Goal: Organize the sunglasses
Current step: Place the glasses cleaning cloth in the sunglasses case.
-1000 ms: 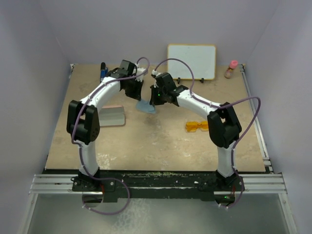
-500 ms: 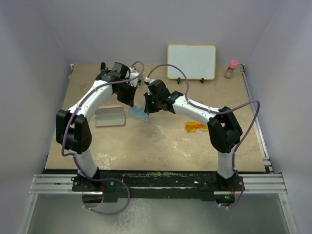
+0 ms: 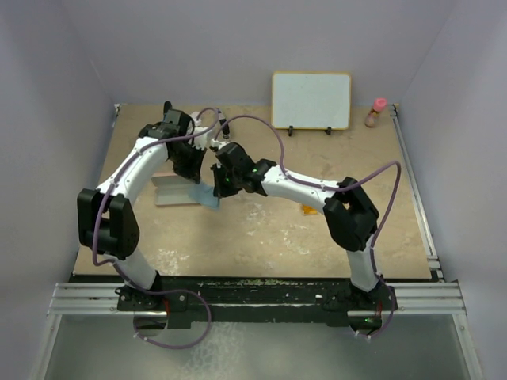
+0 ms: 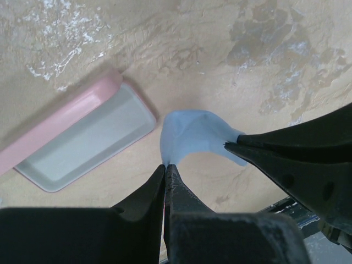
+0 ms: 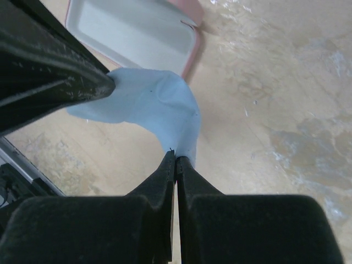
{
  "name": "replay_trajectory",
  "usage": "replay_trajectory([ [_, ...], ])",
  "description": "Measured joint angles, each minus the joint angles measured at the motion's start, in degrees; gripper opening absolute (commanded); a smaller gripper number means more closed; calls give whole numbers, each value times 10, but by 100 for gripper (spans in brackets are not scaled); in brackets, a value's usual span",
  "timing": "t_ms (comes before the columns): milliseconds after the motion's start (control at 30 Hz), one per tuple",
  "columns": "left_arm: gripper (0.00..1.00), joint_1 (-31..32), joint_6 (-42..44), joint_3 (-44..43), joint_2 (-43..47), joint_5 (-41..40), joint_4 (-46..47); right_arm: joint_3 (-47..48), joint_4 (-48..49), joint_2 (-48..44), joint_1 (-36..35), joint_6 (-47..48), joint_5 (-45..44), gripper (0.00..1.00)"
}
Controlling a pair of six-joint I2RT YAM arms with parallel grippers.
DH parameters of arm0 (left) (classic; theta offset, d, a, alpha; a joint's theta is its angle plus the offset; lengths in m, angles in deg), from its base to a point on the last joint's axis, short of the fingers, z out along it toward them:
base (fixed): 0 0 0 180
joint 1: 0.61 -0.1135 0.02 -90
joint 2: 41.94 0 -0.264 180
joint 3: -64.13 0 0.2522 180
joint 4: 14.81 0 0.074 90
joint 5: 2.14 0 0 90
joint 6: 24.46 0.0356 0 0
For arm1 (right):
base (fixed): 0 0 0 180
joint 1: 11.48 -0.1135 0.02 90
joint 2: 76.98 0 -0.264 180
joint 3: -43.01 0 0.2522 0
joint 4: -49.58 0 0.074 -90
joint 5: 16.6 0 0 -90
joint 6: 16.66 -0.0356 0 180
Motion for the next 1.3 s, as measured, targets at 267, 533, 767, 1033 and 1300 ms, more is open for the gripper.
replay_trajectory([
  [267,3,-45,16,27,11,1,1,68,6,57,-2,-2,-1,0],
  [533,3,-73,37,40,34,-7,1,130,6,105,-2,-4,1,0],
  [767,3,-98,64,59,46,-14,7,160,3,144,-2,-8,3,0],
  [1033,3,-127,94,87,44,-32,24,189,6,178,-2,-11,24,0],
  [1300,3,-130,106,107,29,-52,62,229,9,224,-6,-11,33,0],
])
